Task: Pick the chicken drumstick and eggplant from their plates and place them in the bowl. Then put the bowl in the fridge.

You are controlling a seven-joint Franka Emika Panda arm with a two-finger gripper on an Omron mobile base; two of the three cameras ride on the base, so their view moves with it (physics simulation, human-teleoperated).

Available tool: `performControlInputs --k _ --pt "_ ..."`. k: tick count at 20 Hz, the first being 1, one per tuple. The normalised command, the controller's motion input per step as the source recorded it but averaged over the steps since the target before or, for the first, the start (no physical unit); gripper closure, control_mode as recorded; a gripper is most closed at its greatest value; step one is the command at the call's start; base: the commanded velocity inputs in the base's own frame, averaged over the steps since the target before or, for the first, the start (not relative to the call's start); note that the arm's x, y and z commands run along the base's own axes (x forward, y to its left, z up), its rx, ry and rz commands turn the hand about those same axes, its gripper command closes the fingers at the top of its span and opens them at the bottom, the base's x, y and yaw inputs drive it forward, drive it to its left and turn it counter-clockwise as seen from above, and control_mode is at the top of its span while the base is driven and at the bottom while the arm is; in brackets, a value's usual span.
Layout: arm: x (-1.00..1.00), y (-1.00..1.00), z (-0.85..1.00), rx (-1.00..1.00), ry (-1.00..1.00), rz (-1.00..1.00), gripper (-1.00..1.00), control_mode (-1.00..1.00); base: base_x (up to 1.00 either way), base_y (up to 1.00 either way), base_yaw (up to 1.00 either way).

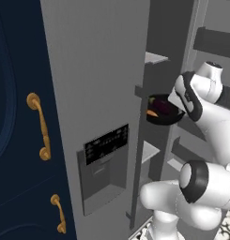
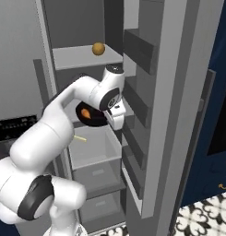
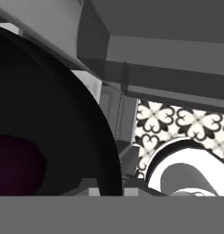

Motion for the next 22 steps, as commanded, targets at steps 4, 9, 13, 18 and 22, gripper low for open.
performControlInputs --k 4,9,13,18,22 --pt "0.66 0.10 0.00 0.00 -0.04 0.00 1.00 -1.00 0.00 0.00 0.00" --pt "0.65 0.18 -0.09 0.00 -0.13 0.01 1.00 -1.00 0.00 0.00 0.00" --pt "0.49 0.30 -0.32 0.00 -0.04 0.00 1.00 -1.00 0.00 0.00 0.00" --pt "0.76 0.12 -0.44 0.02 0.00 0.00 1.00 -1.00 0.00 0.00 0.00" --pt "0.76 0.00 -0.31 0.03 0.00 0.00 1.00 -1.00 0.00 0.00 0.00"
